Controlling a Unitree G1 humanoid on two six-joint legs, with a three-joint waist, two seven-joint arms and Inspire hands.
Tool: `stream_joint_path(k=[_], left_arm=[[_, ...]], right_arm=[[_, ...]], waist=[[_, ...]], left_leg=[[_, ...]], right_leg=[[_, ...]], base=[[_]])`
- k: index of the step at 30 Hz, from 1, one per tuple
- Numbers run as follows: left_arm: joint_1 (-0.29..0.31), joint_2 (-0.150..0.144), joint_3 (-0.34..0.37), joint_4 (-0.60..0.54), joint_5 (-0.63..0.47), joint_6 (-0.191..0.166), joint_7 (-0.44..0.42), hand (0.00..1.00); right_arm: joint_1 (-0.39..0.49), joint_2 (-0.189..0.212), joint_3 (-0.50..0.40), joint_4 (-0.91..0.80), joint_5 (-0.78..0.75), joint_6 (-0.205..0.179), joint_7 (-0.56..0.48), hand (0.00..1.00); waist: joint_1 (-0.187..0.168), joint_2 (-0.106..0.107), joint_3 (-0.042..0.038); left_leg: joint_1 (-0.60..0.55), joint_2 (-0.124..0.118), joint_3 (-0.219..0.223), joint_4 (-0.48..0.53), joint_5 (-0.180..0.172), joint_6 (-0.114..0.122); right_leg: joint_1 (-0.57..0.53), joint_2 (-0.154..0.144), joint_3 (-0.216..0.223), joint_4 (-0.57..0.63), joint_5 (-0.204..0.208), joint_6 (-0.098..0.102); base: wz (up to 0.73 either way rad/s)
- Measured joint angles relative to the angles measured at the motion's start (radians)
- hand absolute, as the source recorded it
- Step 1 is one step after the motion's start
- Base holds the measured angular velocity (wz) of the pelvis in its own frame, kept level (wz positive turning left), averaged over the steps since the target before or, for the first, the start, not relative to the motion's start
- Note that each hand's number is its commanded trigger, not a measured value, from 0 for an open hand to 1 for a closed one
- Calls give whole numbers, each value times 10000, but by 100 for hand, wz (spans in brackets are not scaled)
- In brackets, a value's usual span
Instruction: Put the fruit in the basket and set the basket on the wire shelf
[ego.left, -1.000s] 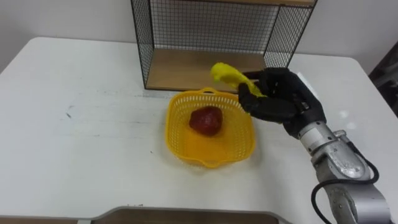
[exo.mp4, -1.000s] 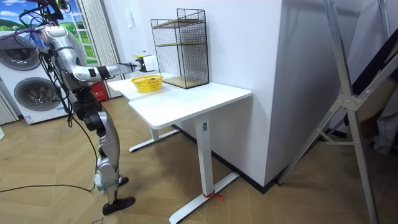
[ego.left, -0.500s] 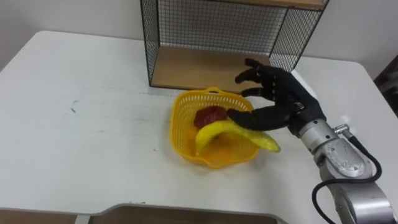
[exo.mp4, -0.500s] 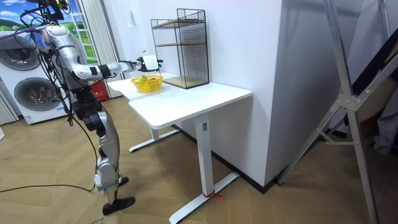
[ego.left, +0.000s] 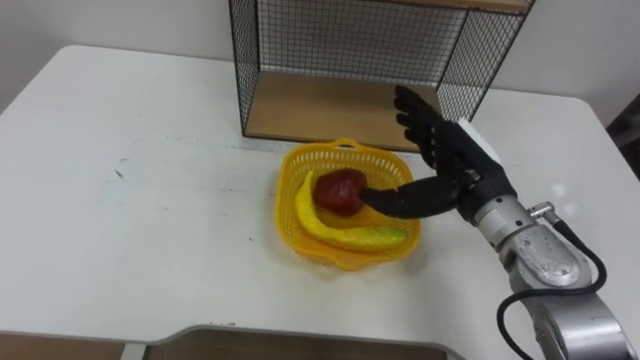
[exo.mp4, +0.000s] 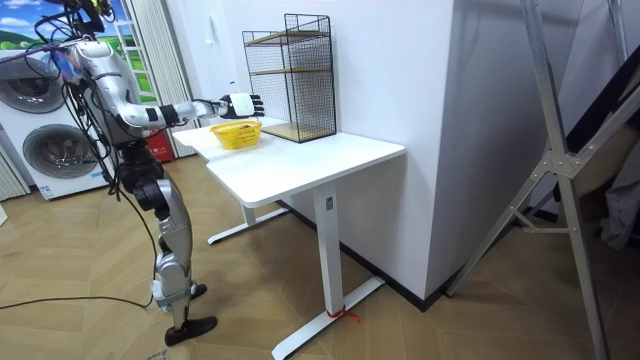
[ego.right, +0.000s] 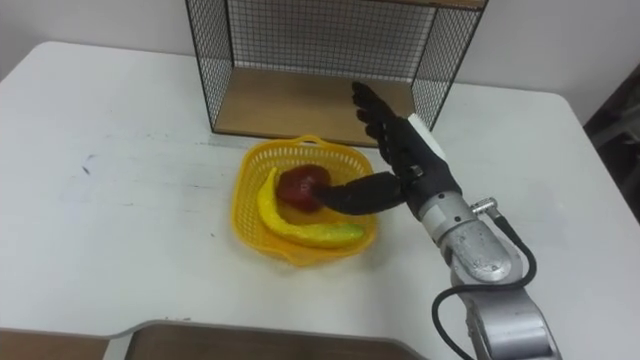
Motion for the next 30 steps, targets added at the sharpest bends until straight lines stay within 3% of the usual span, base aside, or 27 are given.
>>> stream_joint_path(k=[4,10,11,15,19,23,27,30], left_arm=[[66,0,104,23,-449,-27,40,0],[156,22,612,138,-2372,-154,43,0],[232,27,895,127,-2961,-274,44,0],[617,34,2030,153,-4531,-564,129,0],[763,11,3343,262,-6119,-692,534,0],[669,-3,4358,-249,-7400,-719,2138,0],[802,15,5279,-2127,-7800,-797,3886,0],[814,23,5579,-3753,-7768,-856,5132,0]], right_arm=[[15,-4,-47,13,72,-1,-226,0],[537,2,-375,13,704,-4,-709,0],[627,-13,-567,24,995,-8,-866,0],[972,-11,-1445,1,1626,-17,-1579,0],[1300,-7,-2254,-14,2221,-16,-2346,0],[1529,3,-2813,-15,2254,-17,-3174,0],[1928,3,-3266,-34,2780,-16,-4101,0],[2252,2,-3550,-99,2826,-7,-4573,0]], waist=[[-41,72,0],[-76,238,3],[-142,317,22],[-209,482,-73],[-219,595,-40],[-239,656,-17],[-166,679,-25],[-54,729,-53]], left_leg=[[2,0,-11,59,0,0],[-39,-16,-106,71,-2,3],[-66,-16,-111,93,-2,3],[-22,-12,-116,76,-1,2],[73,-18,-115,10,21,11],[161,-16,-128,-33,37,6],[179,-19,-245,-37,48,-7],[172,-19,-220,-52,48,-6]], right_leg=[[5,-2,-3,-3,0,0],[40,-33,-188,-2,1,0],[37,-36,-200,-3,1,0],[97,-40,-240,-8,0,0],[163,-46,-244,-17,0,0],[217,-48,-245,-10,0,0],[247,-42,-247,-6,0,0],[206,-44,-225,-3,0,0]], base=[[0],[5],[8],[1],[0],[0],[1],[-3]])
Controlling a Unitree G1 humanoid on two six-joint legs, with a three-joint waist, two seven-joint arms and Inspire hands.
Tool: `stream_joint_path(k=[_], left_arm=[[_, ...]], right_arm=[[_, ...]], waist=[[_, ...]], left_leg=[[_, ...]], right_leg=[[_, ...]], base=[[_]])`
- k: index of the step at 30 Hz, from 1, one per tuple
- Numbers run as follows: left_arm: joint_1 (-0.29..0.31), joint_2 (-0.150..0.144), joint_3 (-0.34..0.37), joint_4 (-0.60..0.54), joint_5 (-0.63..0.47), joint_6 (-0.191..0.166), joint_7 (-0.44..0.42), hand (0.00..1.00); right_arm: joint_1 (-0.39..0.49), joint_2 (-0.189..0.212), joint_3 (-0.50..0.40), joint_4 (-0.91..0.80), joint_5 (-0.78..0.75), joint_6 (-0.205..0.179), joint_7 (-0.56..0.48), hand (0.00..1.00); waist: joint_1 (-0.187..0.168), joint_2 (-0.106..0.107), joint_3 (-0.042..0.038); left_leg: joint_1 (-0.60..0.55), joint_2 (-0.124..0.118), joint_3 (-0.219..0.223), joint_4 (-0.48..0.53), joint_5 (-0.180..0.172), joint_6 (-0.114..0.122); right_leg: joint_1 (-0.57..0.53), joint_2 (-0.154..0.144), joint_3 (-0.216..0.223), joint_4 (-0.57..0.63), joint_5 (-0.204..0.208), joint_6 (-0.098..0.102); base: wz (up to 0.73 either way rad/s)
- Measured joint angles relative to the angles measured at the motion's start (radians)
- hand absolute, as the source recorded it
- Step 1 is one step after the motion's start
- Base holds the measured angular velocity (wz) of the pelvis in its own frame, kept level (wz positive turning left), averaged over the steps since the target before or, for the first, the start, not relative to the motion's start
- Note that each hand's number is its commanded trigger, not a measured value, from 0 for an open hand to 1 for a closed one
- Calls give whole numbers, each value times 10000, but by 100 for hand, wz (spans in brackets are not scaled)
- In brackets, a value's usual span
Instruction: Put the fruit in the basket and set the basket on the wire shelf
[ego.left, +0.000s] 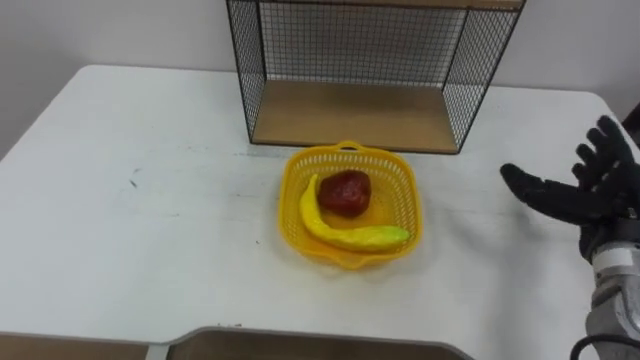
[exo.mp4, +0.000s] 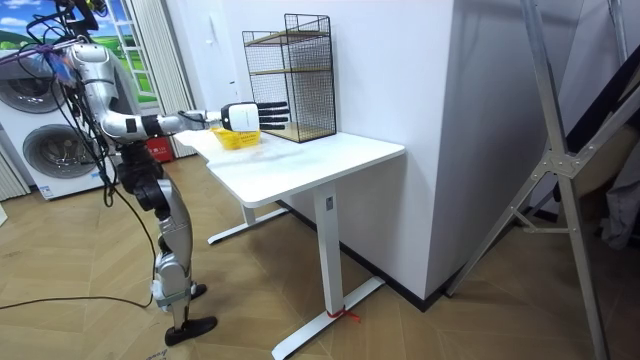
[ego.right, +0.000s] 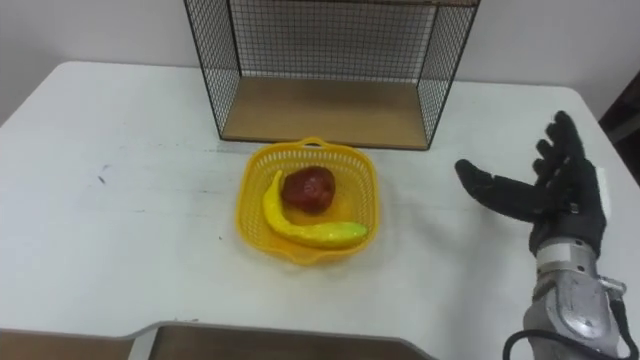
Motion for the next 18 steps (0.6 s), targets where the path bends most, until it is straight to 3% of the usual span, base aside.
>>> stream_joint_path(k=[4,9,12,18], left_arm=[[90,95,360,-2254,145,-213,1141,0],[-44,125,659,-4935,2307,-445,2745,0],[-57,130,680,-6498,3519,-707,3155,0],[-281,132,576,-8421,4156,-1156,3538,0]], right_arm=[[793,11,-286,-420,-38,-12,-368,0],[1350,197,-333,-419,-174,-12,-825,0],[1351,205,-412,-420,-342,-43,-814,0],[1347,354,-394,-647,-70,-474,-360,0]], waist=[[169,111,-71],[199,214,-70],[186,231,-44],[132,234,7]], left_leg=[[31,3,1,-43,1,2],[128,-3,56,-144,18,-5],[102,-4,24,-142,18,-6],[-70,-3,10,-130,20,-8]], right_leg=[[24,3,1,-6,0,0],[23,17,73,-5,0,0],[8,18,42,-11,0,0],[-149,18,-4,-6,0,0]], base=[[-1],[-4],[-1],[0]])
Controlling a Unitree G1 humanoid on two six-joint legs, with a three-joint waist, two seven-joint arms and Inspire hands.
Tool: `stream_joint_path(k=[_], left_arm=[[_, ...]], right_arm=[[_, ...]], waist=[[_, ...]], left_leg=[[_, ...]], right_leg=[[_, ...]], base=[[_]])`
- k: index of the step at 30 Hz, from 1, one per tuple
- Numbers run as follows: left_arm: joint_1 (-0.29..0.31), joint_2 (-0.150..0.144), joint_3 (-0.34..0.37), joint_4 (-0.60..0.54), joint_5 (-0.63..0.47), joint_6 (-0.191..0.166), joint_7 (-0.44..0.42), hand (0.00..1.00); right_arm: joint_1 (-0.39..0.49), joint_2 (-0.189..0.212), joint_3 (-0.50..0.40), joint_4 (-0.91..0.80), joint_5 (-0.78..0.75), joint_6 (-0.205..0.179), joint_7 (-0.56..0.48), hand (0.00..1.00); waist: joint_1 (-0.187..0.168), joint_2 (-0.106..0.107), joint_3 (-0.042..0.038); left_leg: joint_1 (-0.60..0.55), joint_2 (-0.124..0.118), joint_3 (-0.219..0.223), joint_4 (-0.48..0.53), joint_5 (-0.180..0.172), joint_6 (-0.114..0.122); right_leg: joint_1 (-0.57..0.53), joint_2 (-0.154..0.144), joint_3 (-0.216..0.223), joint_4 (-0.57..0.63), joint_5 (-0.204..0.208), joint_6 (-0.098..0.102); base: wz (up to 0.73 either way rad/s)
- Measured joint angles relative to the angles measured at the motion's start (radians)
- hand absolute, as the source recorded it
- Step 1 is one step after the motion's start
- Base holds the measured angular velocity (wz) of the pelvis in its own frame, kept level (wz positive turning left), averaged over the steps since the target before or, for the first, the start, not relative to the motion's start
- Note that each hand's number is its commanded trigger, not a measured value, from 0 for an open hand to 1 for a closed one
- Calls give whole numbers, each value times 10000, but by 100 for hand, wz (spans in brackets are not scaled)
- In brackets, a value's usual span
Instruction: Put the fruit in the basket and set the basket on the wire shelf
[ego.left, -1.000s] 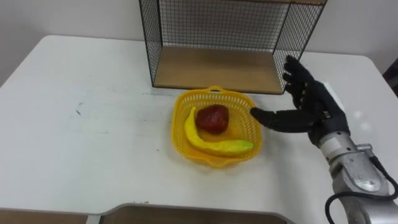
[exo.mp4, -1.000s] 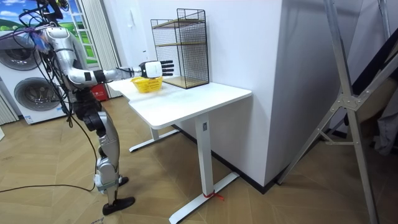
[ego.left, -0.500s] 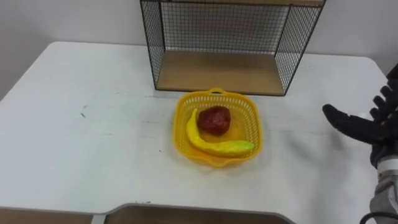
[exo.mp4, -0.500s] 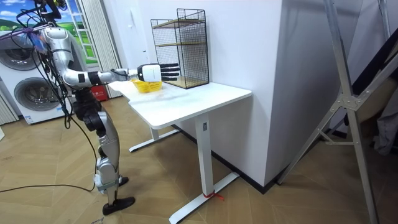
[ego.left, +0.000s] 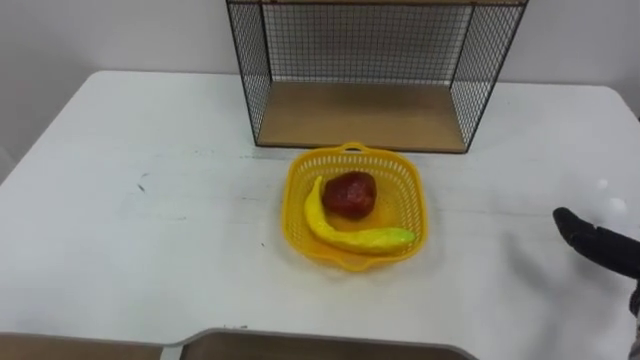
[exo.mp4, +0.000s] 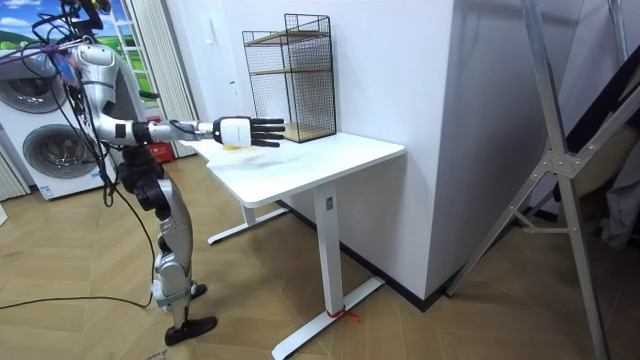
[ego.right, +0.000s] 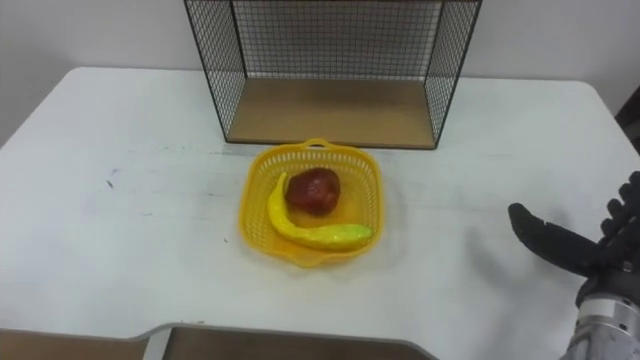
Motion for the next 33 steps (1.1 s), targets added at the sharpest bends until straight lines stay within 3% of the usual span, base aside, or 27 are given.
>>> stream_joint_path(k=[4,7,11,12,16,20,26,33], left_arm=[[-131,0,-423,-277,281,-166,-459,0],[-181,1,-1134,-586,282,-318,-973,0],[-561,0,-2205,-664,278,-645,-1874,0],[-617,1,-2504,-669,238,-797,-2202,0],[-676,-2,-3478,-681,49,-1024,-3078,0],[-857,-41,-4373,-673,-469,-1135,-4354,0],[-932,-83,-5501,-494,-2280,-1135,-6204,0],[-1000,-556,-6491,1137,-2646,-1026,-7612,0]], right_arm=[[-7,106,70,-2,317,-222,351,0],[-17,178,182,-22,478,-567,627,0],[-195,288,588,-18,317,-947,1326,0],[-199,339,769,3,318,-1052,1528,0],[-201,588,1362,7,329,-1085,1997,0],[-324,979,1780,101,443,-1091,2543,0],[-543,967,2228,88,758,-1117,3041,0],[-1039,1028,2993,691,899,-1170,3586,0]], waist=[[-11,-8,7],[-23,-12,19],[-96,74,147],[-170,77,149],[-366,66,145],[-595,-58,206],[-610,-141,187],[-639,-220,187]], left_leg=[[14,-10,0,-10,0,1],[34,-12,18,41,0,3],[65,-4,46,-18,-1,4],[57,0,48,-50,-1,4],[61,19,113,-46,0,2],[62,4,145,-5,1,5],[94,7,255,1,5,11],[98,20,380,66,9,15]], right_leg=[[25,0,-25,-3,0,0],[35,-3,-10,-1,0,0],[59,0,23,0,0,0],[46,6,20,-1,0,1],[15,23,76,7,0,1],[-8,11,144,1,0,1],[-31,7,317,9,0,0],[-64,11,510,17,0,0]], base=[[3],[0],[-2],[0],[-5],[-4],[-5],[-4]])
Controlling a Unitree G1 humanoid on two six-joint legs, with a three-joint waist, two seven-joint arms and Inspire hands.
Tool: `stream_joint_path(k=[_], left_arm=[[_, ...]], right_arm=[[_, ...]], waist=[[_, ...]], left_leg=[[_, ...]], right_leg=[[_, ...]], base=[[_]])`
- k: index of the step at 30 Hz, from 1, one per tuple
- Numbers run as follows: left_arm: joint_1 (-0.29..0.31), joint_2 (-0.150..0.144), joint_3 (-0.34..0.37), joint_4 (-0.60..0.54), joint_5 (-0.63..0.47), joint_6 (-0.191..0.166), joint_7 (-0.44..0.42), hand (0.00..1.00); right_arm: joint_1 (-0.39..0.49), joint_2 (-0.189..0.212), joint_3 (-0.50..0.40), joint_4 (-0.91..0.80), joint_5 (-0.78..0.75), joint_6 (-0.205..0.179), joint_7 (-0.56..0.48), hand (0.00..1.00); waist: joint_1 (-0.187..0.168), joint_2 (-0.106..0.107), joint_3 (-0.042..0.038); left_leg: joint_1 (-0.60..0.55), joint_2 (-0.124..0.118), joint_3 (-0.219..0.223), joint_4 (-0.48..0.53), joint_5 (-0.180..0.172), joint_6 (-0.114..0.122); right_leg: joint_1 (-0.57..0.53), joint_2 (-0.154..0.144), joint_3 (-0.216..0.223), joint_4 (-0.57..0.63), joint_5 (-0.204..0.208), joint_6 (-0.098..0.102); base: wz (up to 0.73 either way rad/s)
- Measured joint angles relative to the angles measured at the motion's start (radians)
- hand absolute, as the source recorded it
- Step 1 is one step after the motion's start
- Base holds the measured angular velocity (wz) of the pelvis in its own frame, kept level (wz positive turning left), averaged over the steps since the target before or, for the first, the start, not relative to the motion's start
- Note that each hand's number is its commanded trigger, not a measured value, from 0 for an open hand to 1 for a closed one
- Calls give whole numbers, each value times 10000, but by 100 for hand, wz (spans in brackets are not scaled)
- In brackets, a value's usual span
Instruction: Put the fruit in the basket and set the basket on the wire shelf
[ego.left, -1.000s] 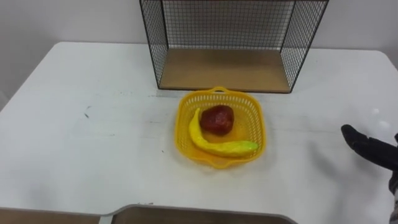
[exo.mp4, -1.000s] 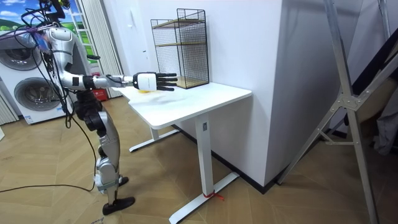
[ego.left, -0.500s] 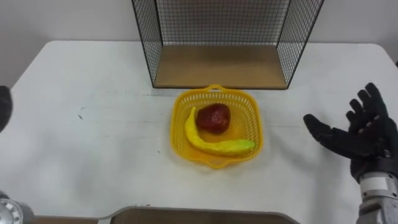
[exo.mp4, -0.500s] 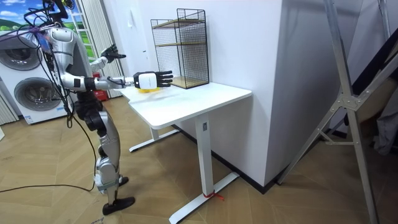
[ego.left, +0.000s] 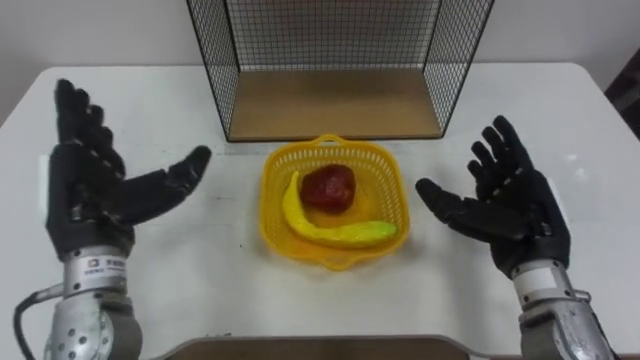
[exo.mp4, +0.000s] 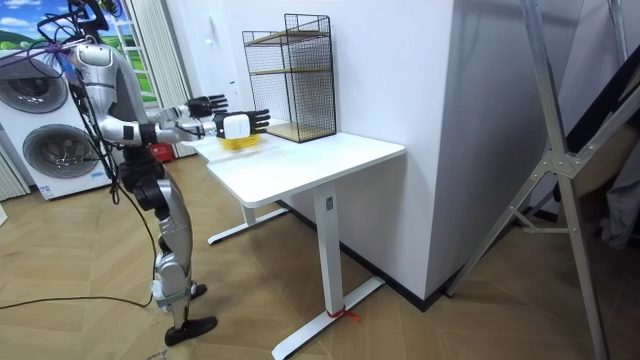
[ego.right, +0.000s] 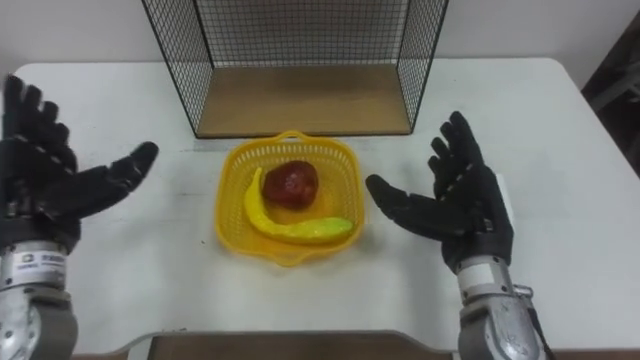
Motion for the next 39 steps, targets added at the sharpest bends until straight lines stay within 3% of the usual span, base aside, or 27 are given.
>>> stream_joint_path(k=[8,16,24,34,39], left_arm=[[-1,-105,-231,574,-889,83,-241,0],[-1,-105,-729,883,-1067,87,-421,0],[0,-110,-933,1547,-1070,431,-752,0],[1,-149,-1177,1603,-1167,475,-1094,0],[0,-166,-1419,1654,-1391,478,-1174,0]], right_arm=[[-43,-1,199,82,139,1,154,0],[-44,1,642,120,585,1,479,0],[-44,8,678,608,702,3,674,0],[-61,173,826,720,748,9,763,0],[-275,186,1070,1549,710,18,874,0]], waist=[[-122,-217,-71],[-154,-162,-43],[-152,-147,-29],[-150,-147,-29],[-187,-152,-25]], left_leg=[[-61,13,114,38,-4,2],[-6,21,158,24,-4,3],[-14,24,176,-28,-4,3],[-8,26,202,-68,-4,4],[-9,30,187,-73,-4,4]], right_leg=[[-95,1,35,96,1,-1],[-91,5,48,146,1,-1],[-137,13,85,145,0,-1],[-151,17,112,137,0,0],[-152,22,109,137,0,0]], base=[[-3],[0],[0],[0],[0]])
